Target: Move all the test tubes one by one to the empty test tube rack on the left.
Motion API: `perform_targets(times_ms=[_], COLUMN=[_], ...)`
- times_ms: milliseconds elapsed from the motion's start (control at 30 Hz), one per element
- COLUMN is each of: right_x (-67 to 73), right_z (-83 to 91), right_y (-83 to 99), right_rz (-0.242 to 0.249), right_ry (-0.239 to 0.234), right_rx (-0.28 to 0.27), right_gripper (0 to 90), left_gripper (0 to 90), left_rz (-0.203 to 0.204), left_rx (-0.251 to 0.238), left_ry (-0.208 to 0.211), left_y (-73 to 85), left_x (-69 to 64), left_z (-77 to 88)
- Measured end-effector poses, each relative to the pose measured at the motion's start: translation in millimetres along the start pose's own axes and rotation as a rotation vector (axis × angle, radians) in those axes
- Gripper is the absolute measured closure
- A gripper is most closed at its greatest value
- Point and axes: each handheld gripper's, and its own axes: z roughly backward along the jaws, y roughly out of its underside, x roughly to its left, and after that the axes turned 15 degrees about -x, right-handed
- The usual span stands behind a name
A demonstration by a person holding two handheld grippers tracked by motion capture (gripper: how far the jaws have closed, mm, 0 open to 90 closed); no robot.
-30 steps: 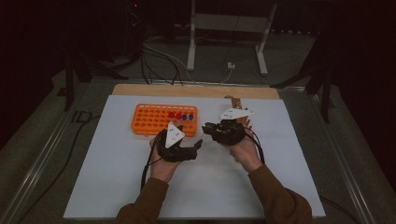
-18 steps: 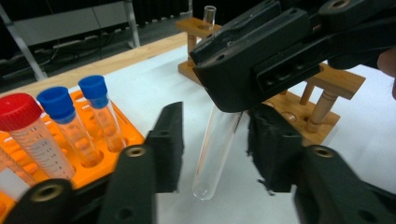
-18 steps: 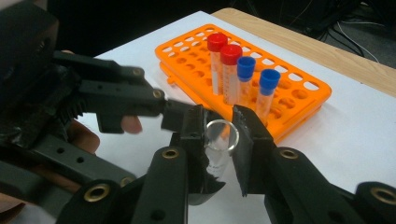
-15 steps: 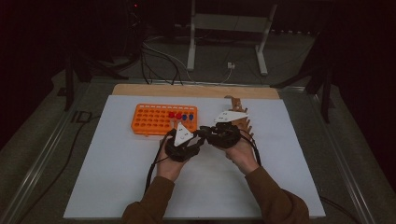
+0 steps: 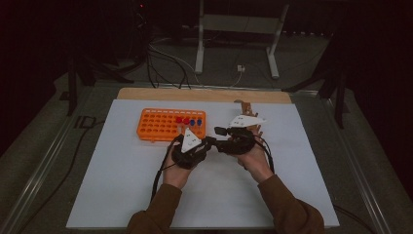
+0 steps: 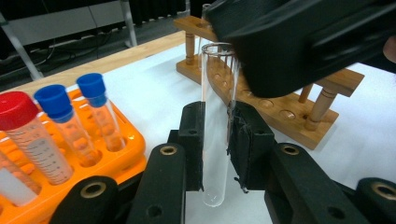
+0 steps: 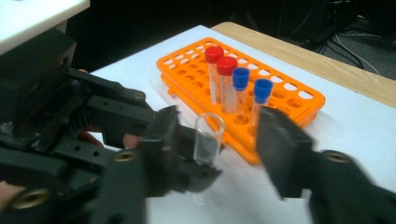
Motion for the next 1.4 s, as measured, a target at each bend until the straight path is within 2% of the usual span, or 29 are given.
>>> perform_targets(times_ms=[100, 200, 367, 433, 533, 733, 867, 1100, 1233, 1400], right_x=[-3.9, -6.3, -9.1, -10.7, -14.9, -23.5, -24.6, -27.0, -27.8, -27.7], right_z=[4.1, 8.6, 16.3, 19.3, 23.5, 37.1, 43.0, 52.2, 54.1, 54.6], right_y=[1.3, 4.1, 10.9, 14.5, 19.3, 25.6, 27.1, 29.0, 29.6, 29.5], right_rz=[-0.01, 0.007, 0.059, 0.081, 0.063, 0.016, 0.024, 0.019, 0.017, 0.015], right_ry=[0.026, 0.066, 0.132, 0.172, 0.19, 0.214, 0.215, 0.222, 0.223, 0.22], right_rx=[-0.013, -0.015, -0.017, -0.014, -0.014, -0.039, -0.034, -0.043, -0.047, -0.05], right_gripper=[30.5, 19.3, 11.1, 7.7, 3.2, 0.3, 0.0, 0.0, 0.0, 0.0], left_gripper=[75.8, 75.8, 75.9, 75.9, 75.8, 75.8, 75.8, 76.0, 76.0, 76.0], left_rz=[0.005, 0.012, 0.02, 0.025, 0.026, 0.025, 0.031, 0.048, 0.058, 0.077], left_rx=[-0.01, -0.022, -0.044, -0.055, -0.072, -0.096, -0.099, -0.087, -0.073, -0.065], left_ry=[-0.012, -0.016, -0.04, -0.059, -0.087, -0.147, -0.189, -0.288, -0.318, -0.334], left_y=[-1.2, -2.8, -4.4, -4.4, -3.7, -3.1, -1.9, 1.4, 4.2, 9.9], left_x=[4.3, 10.4, 21.3, 28.4, 38.2, 57.5, 72.0, 95.3, 102.2, 104.4], left_z=[4.0, 9.4, 18.7, 23.3, 29.8, 39.2, 39.5, 35.9, 29.7, 19.0])
